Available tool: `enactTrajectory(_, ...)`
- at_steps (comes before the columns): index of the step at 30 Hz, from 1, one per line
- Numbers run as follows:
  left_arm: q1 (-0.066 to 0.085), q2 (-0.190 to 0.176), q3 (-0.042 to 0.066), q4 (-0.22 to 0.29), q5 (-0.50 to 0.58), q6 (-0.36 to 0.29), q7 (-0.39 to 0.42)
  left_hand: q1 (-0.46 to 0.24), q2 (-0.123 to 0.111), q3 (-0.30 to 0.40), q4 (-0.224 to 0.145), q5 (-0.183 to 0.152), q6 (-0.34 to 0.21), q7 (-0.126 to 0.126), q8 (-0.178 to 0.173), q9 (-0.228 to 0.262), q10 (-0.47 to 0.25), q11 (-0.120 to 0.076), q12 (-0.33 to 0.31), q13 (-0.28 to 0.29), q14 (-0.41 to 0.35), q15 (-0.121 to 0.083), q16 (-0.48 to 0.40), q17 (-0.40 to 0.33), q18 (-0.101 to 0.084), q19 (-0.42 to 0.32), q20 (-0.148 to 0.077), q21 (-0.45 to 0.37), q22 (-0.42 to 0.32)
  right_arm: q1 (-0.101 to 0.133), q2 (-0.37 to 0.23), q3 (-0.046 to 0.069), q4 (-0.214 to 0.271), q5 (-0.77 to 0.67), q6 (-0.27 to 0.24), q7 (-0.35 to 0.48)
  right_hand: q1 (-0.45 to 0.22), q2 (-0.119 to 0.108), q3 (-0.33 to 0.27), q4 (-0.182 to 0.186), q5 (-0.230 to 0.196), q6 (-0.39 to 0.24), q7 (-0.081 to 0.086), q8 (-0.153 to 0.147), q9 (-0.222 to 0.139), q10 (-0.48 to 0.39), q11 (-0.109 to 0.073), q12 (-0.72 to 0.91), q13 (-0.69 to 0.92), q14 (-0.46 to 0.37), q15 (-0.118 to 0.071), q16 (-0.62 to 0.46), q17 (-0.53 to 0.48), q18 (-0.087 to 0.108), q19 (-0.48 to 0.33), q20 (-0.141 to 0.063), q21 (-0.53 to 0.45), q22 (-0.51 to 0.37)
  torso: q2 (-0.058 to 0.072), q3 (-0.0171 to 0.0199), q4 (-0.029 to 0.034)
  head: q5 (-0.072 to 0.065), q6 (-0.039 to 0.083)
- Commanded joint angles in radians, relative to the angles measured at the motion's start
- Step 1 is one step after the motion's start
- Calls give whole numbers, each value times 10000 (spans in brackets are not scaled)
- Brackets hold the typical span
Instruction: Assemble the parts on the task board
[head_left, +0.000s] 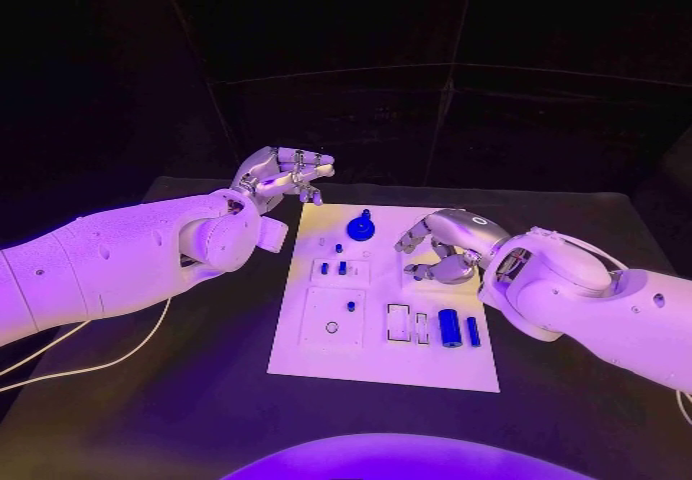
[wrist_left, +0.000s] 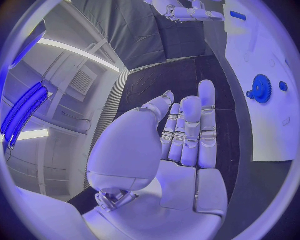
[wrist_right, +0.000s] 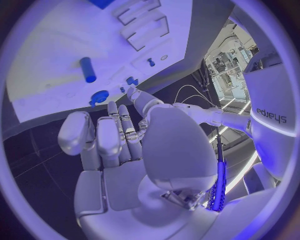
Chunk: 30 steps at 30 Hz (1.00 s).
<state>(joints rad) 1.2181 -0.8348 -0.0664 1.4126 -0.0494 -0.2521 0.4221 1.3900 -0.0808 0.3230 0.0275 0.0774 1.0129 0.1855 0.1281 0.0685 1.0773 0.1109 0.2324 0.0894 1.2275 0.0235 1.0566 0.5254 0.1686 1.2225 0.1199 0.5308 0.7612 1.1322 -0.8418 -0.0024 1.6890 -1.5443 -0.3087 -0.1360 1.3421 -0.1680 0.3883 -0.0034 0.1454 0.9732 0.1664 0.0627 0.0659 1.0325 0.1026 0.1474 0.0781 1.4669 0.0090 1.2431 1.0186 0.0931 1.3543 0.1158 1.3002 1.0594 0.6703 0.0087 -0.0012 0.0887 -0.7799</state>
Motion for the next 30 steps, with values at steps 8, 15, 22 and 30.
enactTrajectory(8,12,63,3,-43,28,151,84,14,-16,-72,-10,61,-80,13,2,-10,-87,17,69,-7,-60,6,-70,-16,127,-49,6,-60,-15,199,-241,47,-310,-208,1114,-812,66,57,-636,2,-80,-192,-109,16,13,-414,-9,133,-88,134,15,-21,-51,87,19,-13,-112,-121,8,3,-7,-120,18)
enactTrajectory(15,11,84,2,-52,29,155,86,11,-18,-76,-9,61,-80,13,4,-9,-89,18,73,-7,-66,7,-75,-27,127,-49,7,-64,-18,207,-54,41,-519,-363,1863,-1059,169,143,-888,26,-118,-238,-141,27,18,-556,-1,201,-102,147,20,9,-52,97,-4,-13,-166,-193,19,5,-5,-143,9)
enactTrajectory(22,11,90,2,-66,29,158,84,11,-18,-76,-9,61,-80,13,4,-9,-89,18,73,-7,-66,7,-75,-27,127,-49,7,-64,-18,167,150,27,-518,-395,2199,-1002,316,298,-1037,31,-34,-191,-142,54,31,-371,-42,424,-83,104,-9,-94,-235,95,25,-29,-170,-189,23,8,10,-146,-10)
enactTrajectory(30,9,106,2,-93,29,164,82,11,-18,-76,-9,61,-80,13,4,-9,-89,18,73,-7,-66,7,-75,-27,127,-49,7,-64,-18,130,327,9,-572,-403,2438,-920,451,472,-1047,39,10,-80,-152,81,42,49,-116,632,-83,108,-65,-112,-293,93,62,-73,-170,-180,5,1,-7,-151,-26)
